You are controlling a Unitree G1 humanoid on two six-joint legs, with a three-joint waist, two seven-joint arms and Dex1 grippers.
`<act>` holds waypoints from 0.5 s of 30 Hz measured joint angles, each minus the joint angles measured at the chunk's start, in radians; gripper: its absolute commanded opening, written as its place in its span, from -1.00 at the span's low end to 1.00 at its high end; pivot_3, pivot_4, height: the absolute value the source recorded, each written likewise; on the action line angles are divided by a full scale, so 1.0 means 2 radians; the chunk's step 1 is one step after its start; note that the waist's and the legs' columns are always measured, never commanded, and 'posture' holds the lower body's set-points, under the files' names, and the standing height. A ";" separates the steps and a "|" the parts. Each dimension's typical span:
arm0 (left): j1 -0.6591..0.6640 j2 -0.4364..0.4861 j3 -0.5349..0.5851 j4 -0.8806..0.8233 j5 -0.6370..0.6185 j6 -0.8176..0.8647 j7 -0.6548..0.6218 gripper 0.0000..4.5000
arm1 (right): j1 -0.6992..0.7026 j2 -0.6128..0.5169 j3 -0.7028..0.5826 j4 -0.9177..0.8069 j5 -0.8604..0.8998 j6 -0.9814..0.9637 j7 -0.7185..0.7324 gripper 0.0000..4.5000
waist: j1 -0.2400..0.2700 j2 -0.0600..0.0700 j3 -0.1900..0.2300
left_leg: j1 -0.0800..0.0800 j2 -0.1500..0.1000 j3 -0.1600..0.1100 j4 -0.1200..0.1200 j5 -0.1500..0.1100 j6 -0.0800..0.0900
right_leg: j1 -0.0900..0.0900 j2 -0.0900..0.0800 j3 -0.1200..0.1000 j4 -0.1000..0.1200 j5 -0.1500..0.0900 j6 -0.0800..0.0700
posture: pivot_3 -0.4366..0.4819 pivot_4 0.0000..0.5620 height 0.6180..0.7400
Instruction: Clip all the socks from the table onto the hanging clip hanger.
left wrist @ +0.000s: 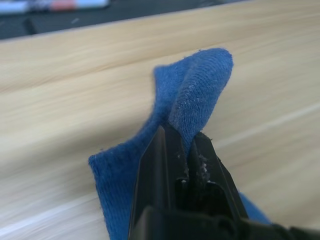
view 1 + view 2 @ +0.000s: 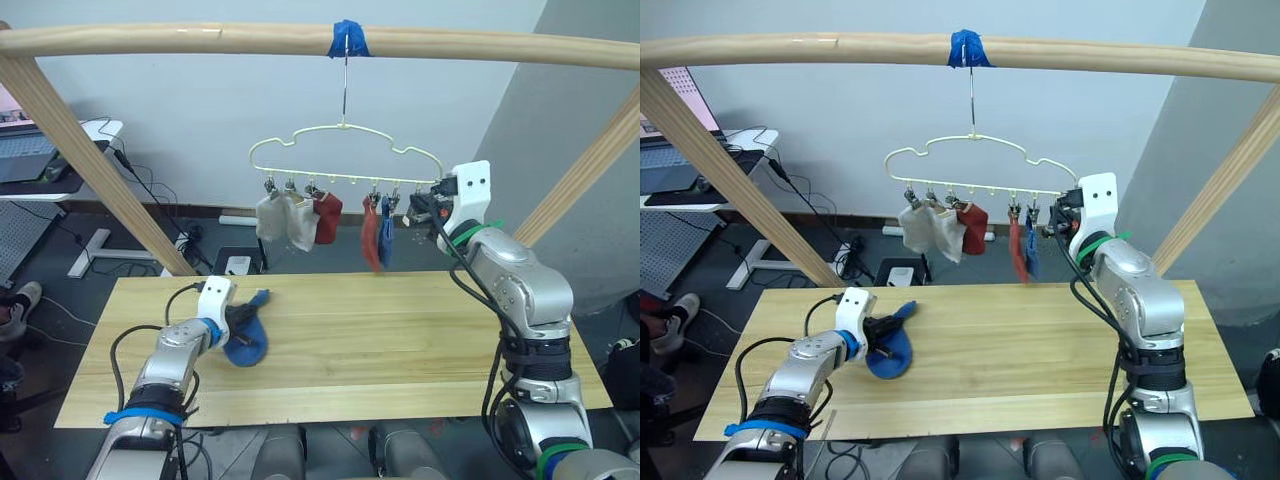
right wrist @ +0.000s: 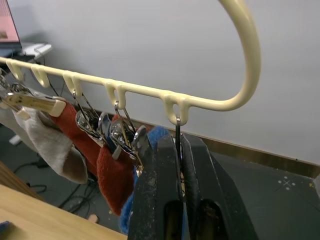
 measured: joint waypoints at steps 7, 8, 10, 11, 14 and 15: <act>0.012 -0.032 -0.014 -0.188 -0.059 0.004 -0.046 -0.99 | -0.043 0.060 -0.103 -0.007 0.092 0.151 -0.036 -1.00 | -0.003 0.000 0.000 | 0.000 0.001 0.000 0.000 0.000 0.000 | 0.000 0.001 0.000 0.000 0.000 0.000 | -0.03 -0.38 1.00; 0.011 -0.030 -0.024 -0.201 -0.055 -0.003 -0.051 -0.99 | -0.053 0.071 -0.124 -0.008 0.104 0.175 -0.048 -1.00 | -0.003 0.000 0.000 | 0.000 0.001 0.000 0.000 0.000 0.000 | 0.000 0.001 0.000 0.000 0.000 0.000 | -0.04 -0.39 1.00; 0.010 -0.030 -0.044 -0.212 -0.039 -0.018 -0.053 -0.99 | -0.072 0.094 -0.167 -0.010 0.121 0.219 -0.074 -1.00 | -0.003 0.000 0.000 | 0.001 0.000 0.000 0.000 0.000 0.000 | 0.000 0.001 0.000 0.000 0.000 0.000 | -0.05 -0.39 1.00; 0.009 -0.033 -0.052 -0.214 -0.034 -0.025 -0.053 -0.99 | -0.080 0.104 -0.185 -0.010 0.127 0.238 -0.084 -1.00 | -0.003 0.000 0.000 | 0.000 0.000 0.000 0.000 0.000 0.000 | 0.000 0.001 0.000 0.000 0.000 0.000 | -0.05 -0.40 1.00; -0.004 -0.051 -0.073 -0.217 -0.020 -0.040 -0.049 -0.99 | -0.094 0.132 -0.220 -0.014 0.142 0.284 -0.106 -1.00 | -0.003 0.000 0.001 | 0.000 0.000 0.000 0.000 0.000 0.000 | 0.000 0.001 0.000 0.000 0.000 0.000 | -0.05 -0.40 1.00; -0.010 -0.054 -0.082 -0.218 -0.012 -0.044 -0.045 -0.99 | -0.101 0.142 -0.230 -0.015 0.145 0.299 -0.114 -1.00 | -0.003 0.000 0.001 | 0.000 0.000 0.000 0.000 0.000 0.000 | 0.000 0.001 0.000 0.000 0.000 0.000 | -0.05 -0.40 1.00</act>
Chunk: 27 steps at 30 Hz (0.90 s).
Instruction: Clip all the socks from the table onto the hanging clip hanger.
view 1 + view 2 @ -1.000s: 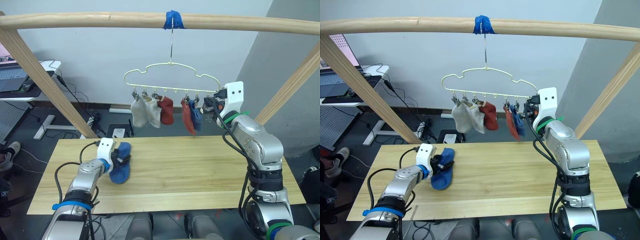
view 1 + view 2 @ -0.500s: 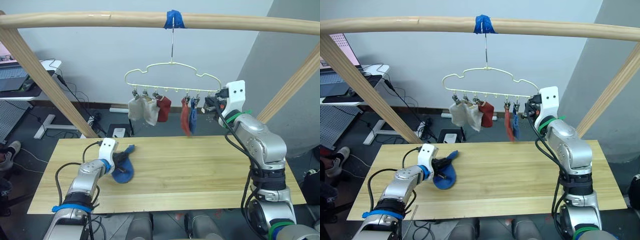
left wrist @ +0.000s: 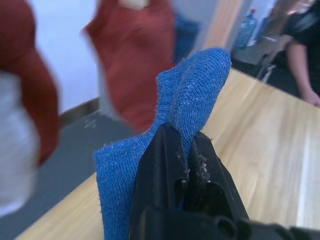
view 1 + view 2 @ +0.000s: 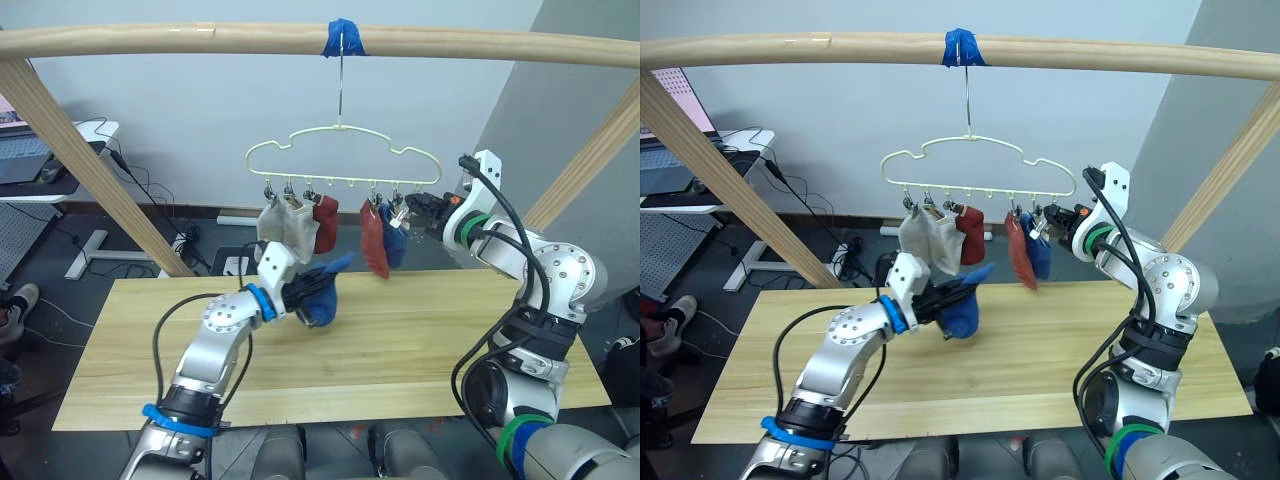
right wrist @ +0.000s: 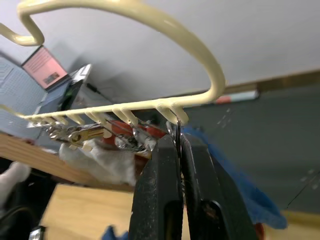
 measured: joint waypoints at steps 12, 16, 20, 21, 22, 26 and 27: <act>-0.049 -0.009 -0.014 0.045 0.069 -0.083 0.049 -0.99 | -0.035 0.061 -0.075 -0.033 0.003 0.073 -0.045 -1.00 | -0.007 0.001 0.001 | 0.000 0.000 0.000 0.000 0.000 0.000 | 0.000 0.000 0.000 0.000 0.000 0.000 | -0.08 -0.43 1.00; -0.057 -0.016 -0.017 0.059 0.073 -0.093 0.049 -0.99 | -0.035 0.066 -0.082 -0.041 0.005 0.073 -0.055 -1.00 | -0.009 0.001 0.001 | 0.000 0.000 0.000 0.000 0.000 0.000 | 0.000 0.000 0.000 0.000 0.000 0.000 | -0.09 -0.44 1.00; -0.062 -0.016 -0.018 0.068 0.075 -0.102 0.048 -0.99 | -0.035 0.067 -0.089 -0.045 0.010 0.073 -0.065 -1.00 | -0.012 0.001 0.001 | 0.000 0.000 0.000 0.000 0.000 0.000 | 0.000 0.000 0.000 0.000 0.000 0.000 | -0.09 -0.44 1.00; -0.062 -0.016 -0.018 0.068 0.076 -0.103 0.048 -0.99 | -0.035 0.067 -0.089 -0.046 0.013 0.073 -0.067 -1.00 | -0.012 0.001 0.001 | 0.000 0.000 0.000 0.000 0.000 0.000 | 0.000 0.000 0.000 0.000 0.000 0.000 | -0.09 -0.44 1.00; -0.062 -0.016 -0.018 0.069 0.076 -0.104 0.048 -0.99 | -0.035 0.067 -0.090 -0.046 0.016 0.073 -0.069 -1.00 | -0.012 0.001 0.001 | 0.000 0.000 0.000 0.000 0.000 0.000 | 0.000 0.000 0.000 0.000 0.000 0.000 | -0.09 -0.44 1.00; -0.067 -0.023 -0.020 0.072 0.078 -0.111 0.051 -0.99 | -0.035 0.067 -0.090 -0.046 0.022 0.073 -0.078 -1.00 | -0.012 0.001 0.001 | 0.000 0.000 0.000 0.000 0.000 0.000 | 0.000 0.000 0.000 0.000 0.000 0.000 | -0.10 -0.47 1.00; -0.070 -0.025 -0.022 0.074 0.081 -0.112 0.051 -0.99 | -0.035 0.067 -0.090 -0.046 0.025 0.073 -0.080 -1.00 | -0.012 0.001 0.001 | 0.000 0.000 0.000 0.000 0.000 0.000 | 0.000 0.000 0.000 0.000 0.000 0.000 | -0.10 -0.47 1.00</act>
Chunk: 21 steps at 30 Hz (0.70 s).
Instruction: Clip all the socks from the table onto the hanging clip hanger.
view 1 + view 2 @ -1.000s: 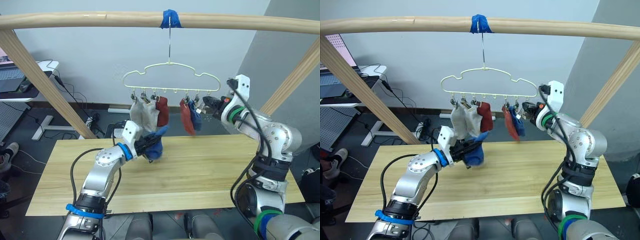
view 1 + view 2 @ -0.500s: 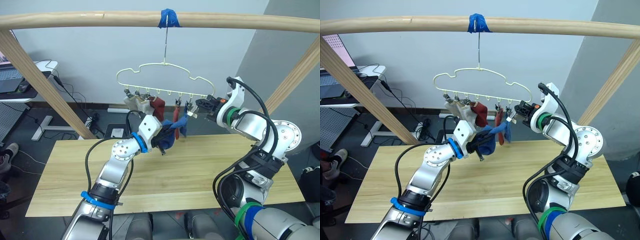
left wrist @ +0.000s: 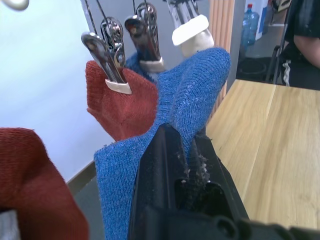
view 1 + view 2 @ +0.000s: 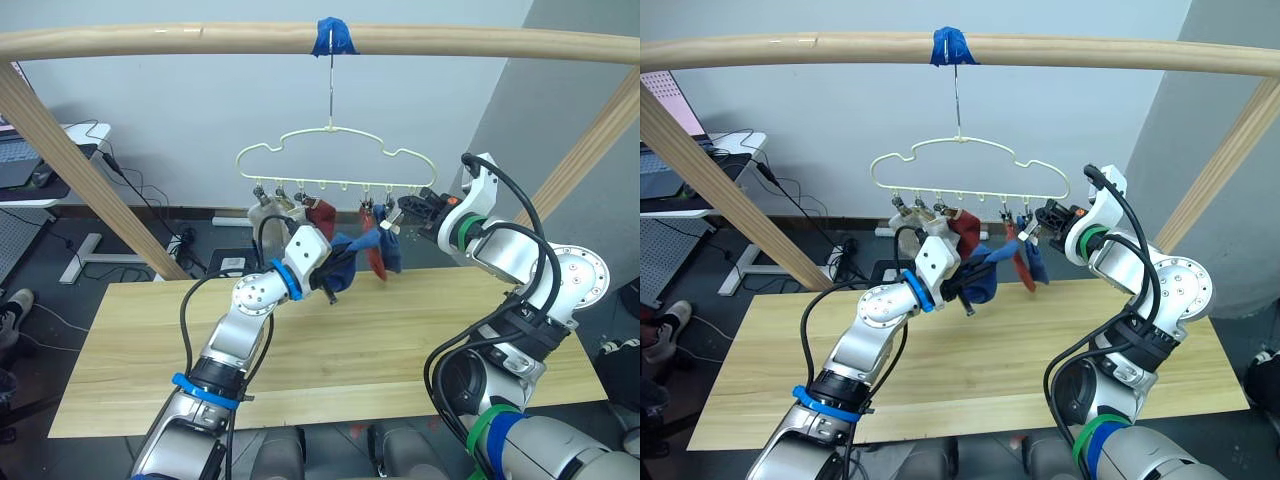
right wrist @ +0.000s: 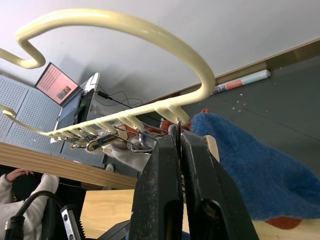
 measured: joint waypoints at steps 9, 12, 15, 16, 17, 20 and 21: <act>-0.022 -0.012 -0.004 0.015 0.004 -0.002 0.007 -0.99 | 0.000 0.001 0.000 0.000 0.017 0.000 -0.019 -1.00 | -0.001 0.000 0.000 | 0.000 0.000 0.000 0.000 0.000 0.000 | 0.000 0.000 0.000 0.000 0.000 0.000 | -0.10 -0.48 1.00; -0.025 -0.016 -0.003 0.016 0.003 -0.001 0.008 -0.99 | 0.000 0.001 0.000 0.000 0.022 0.000 -0.022 -1.00 | -0.001 0.000 0.000 | 0.000 0.000 0.000 0.000 0.000 0.000 | 0.000 0.000 0.000 0.000 0.000 0.000 | -0.10 -0.48 1.00; -0.026 -0.020 -0.004 0.015 0.003 0.000 0.008 -0.99 | 0.000 0.001 -0.001 0.000 0.029 0.000 -0.028 -1.00 | -0.001 0.000 0.000 | 0.000 0.000 0.000 0.000 0.000 0.000 | 0.000 0.000 0.000 0.000 0.000 0.000 | -0.10 -0.48 1.00; -0.026 -0.020 -0.004 0.015 0.003 0.000 0.008 -0.99 | 0.000 0.001 -0.001 0.000 0.031 0.000 -0.029 -1.00 | -0.001 0.000 0.000 | 0.000 0.000 0.000 0.000 0.000 0.000 | 0.000 0.000 0.000 0.000 0.000 0.000 | -0.10 -0.48 1.00; -0.026 -0.020 -0.003 0.015 0.003 0.000 0.008 -0.99 | 0.000 0.001 -0.002 0.000 0.032 0.000 -0.030 -1.00 | -0.001 0.000 0.000 | 0.000 0.000 0.000 0.000 0.000 0.000 | 0.000 0.000 0.000 0.000 0.000 0.000 | -0.10 -0.48 1.00; -0.026 -0.021 -0.004 0.015 0.002 0.003 0.005 -1.00 | 0.000 0.001 -0.003 0.000 0.039 0.000 -0.033 -0.66 | -0.001 0.000 0.000 | 0.000 0.000 0.000 0.000 0.000 0.000 | 0.000 0.000 0.000 0.000 0.000 0.000 | -0.10 -0.47 1.00; -0.026 -0.023 -0.004 0.015 0.001 0.006 0.004 -1.00 | 0.000 0.001 -0.003 0.000 0.042 0.000 -0.034 -0.50 | -0.001 0.000 0.000 | 0.000 0.000 0.000 0.000 0.000 0.000 | 0.000 0.000 0.000 0.000 0.000 0.000 | -0.10 -0.47 1.00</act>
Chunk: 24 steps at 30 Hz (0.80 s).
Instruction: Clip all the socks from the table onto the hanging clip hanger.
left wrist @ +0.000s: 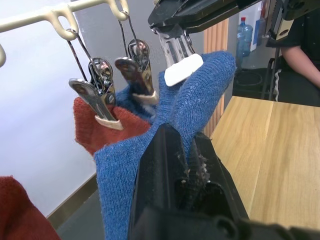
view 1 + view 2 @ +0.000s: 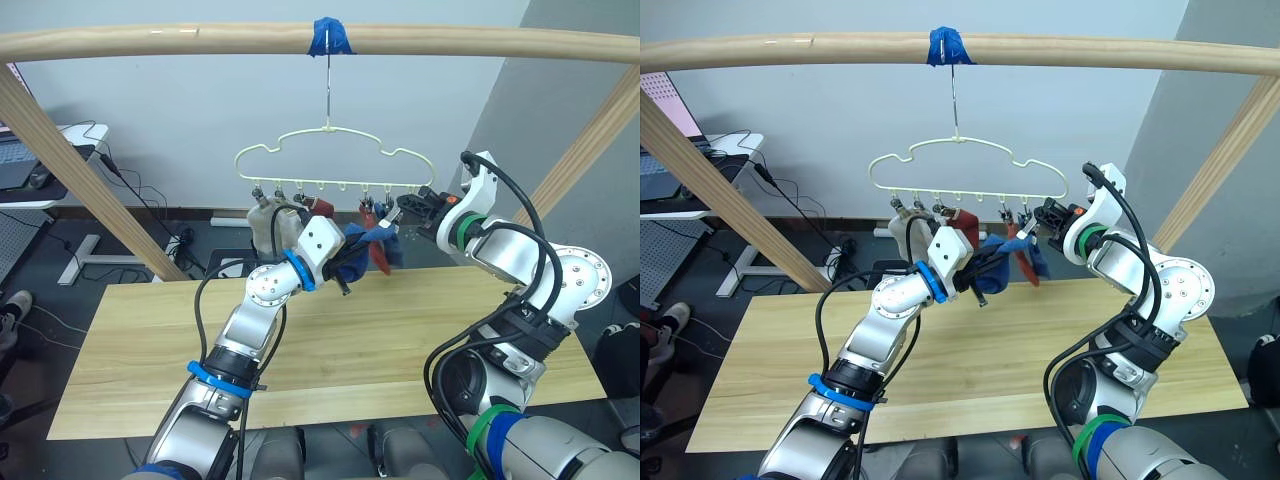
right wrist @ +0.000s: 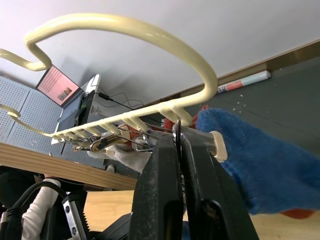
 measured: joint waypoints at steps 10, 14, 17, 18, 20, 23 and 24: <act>0.007 -0.024 -0.021 -0.041 -0.048 0.053 -0.055 -0.89 | 0.000 -0.002 0.000 0.000 0.018 0.000 -0.004 0.99 | -0.001 0.000 0.000 | 0.000 0.000 0.000 0.000 0.000 0.000 | 0.000 0.000 0.000 0.000 0.000 0.000 | -0.10 -0.45 1.00; 0.023 -0.039 -0.030 -0.066 -0.090 0.109 -0.081 -0.45 | 0.012 -0.021 0.005 -0.002 0.030 0.000 0.011 1.00 | -0.002 0.000 0.000 | 0.000 0.000 0.000 0.000 0.000 0.000 | 0.000 0.000 0.000 0.000 0.000 0.000 | -0.13 -0.45 1.00; 0.026 -0.051 -0.028 -0.071 -0.121 0.162 -0.084 -0.09 | 0.017 -0.064 0.007 -0.006 0.031 0.000 0.025 1.00 | -0.002 0.000 0.000 | 0.000 0.000 0.000 0.000 0.000 0.000 | 0.000 0.000 0.000 0.000 0.000 0.000 | -0.13 -0.45 1.00; 0.026 -0.054 -0.026 -0.071 -0.130 0.174 -0.083 0.03 | 0.017 -0.072 0.007 -0.009 0.031 0.000 0.030 1.00 | -0.003 0.000 0.000 | 0.000 0.000 0.000 0.000 0.000 0.000 | 0.000 0.000 0.000 0.000 0.000 0.000 | -0.14 -0.45 1.00; 0.025 -0.065 -0.015 -0.071 -0.150 0.200 -0.078 0.28 | 0.023 -0.086 0.016 -0.015 0.031 -0.002 0.040 1.00 | -0.005 0.000 0.000 | 0.000 0.000 0.000 0.000 0.000 0.000 | 0.000 0.000 0.000 0.000 0.000 0.000 | -0.14 -0.45 1.00; 0.021 -0.076 0.014 -0.071 -0.190 0.257 -0.067 0.67 | 0.047 -0.103 0.040 -0.019 0.031 -0.025 0.063 1.00 | -0.011 0.000 0.000 | 0.000 0.000 0.000 0.000 0.000 0.000 | 0.000 0.000 0.000 0.000 0.000 0.000 | -0.14 -0.45 1.00; 0.022 -0.076 0.021 -0.071 -0.199 0.273 -0.065 0.80 | 0.054 -0.105 0.045 -0.022 0.031 -0.030 0.070 1.00 | -0.013 0.000 0.000 | 0.000 0.000 0.000 0.000 0.000 0.000 | 0.000 0.000 0.000 0.000 0.000 0.000 | -0.14 -0.45 1.00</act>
